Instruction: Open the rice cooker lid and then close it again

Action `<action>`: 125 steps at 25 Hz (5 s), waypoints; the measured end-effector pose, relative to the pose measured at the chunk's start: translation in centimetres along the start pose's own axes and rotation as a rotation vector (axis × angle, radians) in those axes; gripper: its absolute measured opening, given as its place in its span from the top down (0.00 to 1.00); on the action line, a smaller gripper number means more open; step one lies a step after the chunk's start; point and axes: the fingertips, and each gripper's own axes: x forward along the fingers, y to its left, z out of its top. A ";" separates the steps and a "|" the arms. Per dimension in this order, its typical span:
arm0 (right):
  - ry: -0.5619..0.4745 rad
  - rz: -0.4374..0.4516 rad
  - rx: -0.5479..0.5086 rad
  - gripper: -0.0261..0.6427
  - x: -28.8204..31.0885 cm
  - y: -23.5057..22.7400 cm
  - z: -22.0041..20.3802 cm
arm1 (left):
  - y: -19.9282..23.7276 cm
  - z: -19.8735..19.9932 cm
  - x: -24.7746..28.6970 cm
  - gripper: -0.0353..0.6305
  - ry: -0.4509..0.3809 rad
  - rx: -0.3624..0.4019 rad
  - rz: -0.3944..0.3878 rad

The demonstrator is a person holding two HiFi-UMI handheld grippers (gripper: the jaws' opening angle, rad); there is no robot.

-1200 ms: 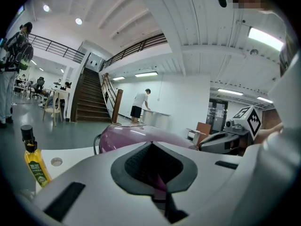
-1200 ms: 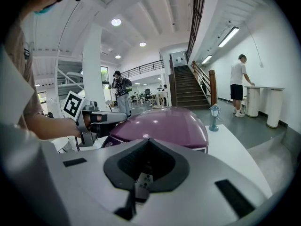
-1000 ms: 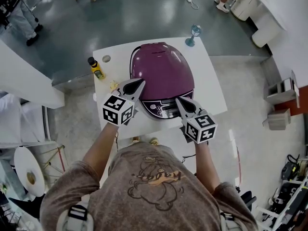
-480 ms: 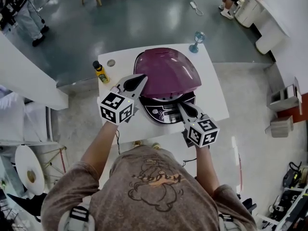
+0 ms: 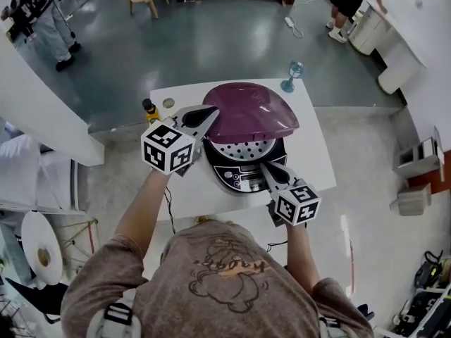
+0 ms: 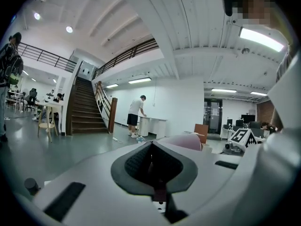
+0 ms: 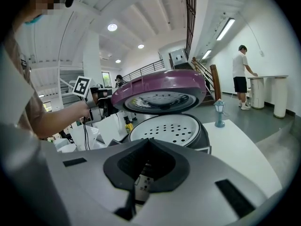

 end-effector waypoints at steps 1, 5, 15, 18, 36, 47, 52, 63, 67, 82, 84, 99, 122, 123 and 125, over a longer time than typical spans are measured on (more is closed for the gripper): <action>0.001 0.003 -0.001 0.96 0.1 0.0 0.0 | 0.2 0.4 0.0 0.92 -0.004 0.000 -0.002; 0.006 0.013 -0.009 0.96 0.2 0.0 0.1 | 1.1 1.7 0.2 0.92 -0.018 -0.007 -0.014; 0.011 0.024 -0.016 0.96 0.2 0.1 0.0 | 2.9 5.3 1.0 0.92 -0.069 0.031 -0.020; 0.007 0.021 -0.024 0.96 0.2 0.0 0.1 | 3.6 6.3 1.4 0.92 -0.076 0.037 -0.022; -0.008 0.002 -0.030 0.96 0.1 0.2 0.2 | 9.1 7.2 2.6 0.92 -0.102 -0.018 0.054; -0.010 -0.003 -0.032 0.96 0.2 0.1 0.1 | 11.5 7.8 2.8 0.92 -0.110 0.007 0.091; -0.012 -0.003 -0.031 0.96 0.2 0.1 0.1 | 12.9 8.7 3.3 0.92 -0.145 0.014 0.081; -0.017 -0.016 -0.040 0.96 0.1 0.1 0.2 | 16.1 7.7 3.9 0.92 -0.137 -0.020 0.137; -0.017 -0.016 -0.040 0.96 0.2 0.1 0.1 | 16.8 7.1 3.8 0.92 -0.140 -0.035 0.160; -0.021 -0.017 -0.048 0.96 0.2 -0.1 0.0 | 15.2 6.5 2.0 0.92 -0.157 -0.036 0.163; -0.021 -0.015 -0.047 0.96 0.2 0.0 0.0 | 14.7 6.8 1.7 0.91 -0.165 -0.034 0.156; -0.019 -0.011 -0.041 0.96 0.2 0.1 0.1 | 11.3 10.1 -1.2 0.91 -0.253 0.003 0.092; -0.021 -0.014 -0.044 0.96 0.2 0.0 0.1 | 9.5 12.3 0.3 0.37 -0.258 0.081 -0.032; -0.021 -0.016 -0.044 0.96 0.2 0.0 0.1 | 9.6 12.2 0.7 0.37 -0.253 0.076 -0.036; -0.021 -0.016 -0.045 0.96 0.1 0.0 0.1 | 9.8 12.3 1.4 0.37 -0.245 0.068 -0.037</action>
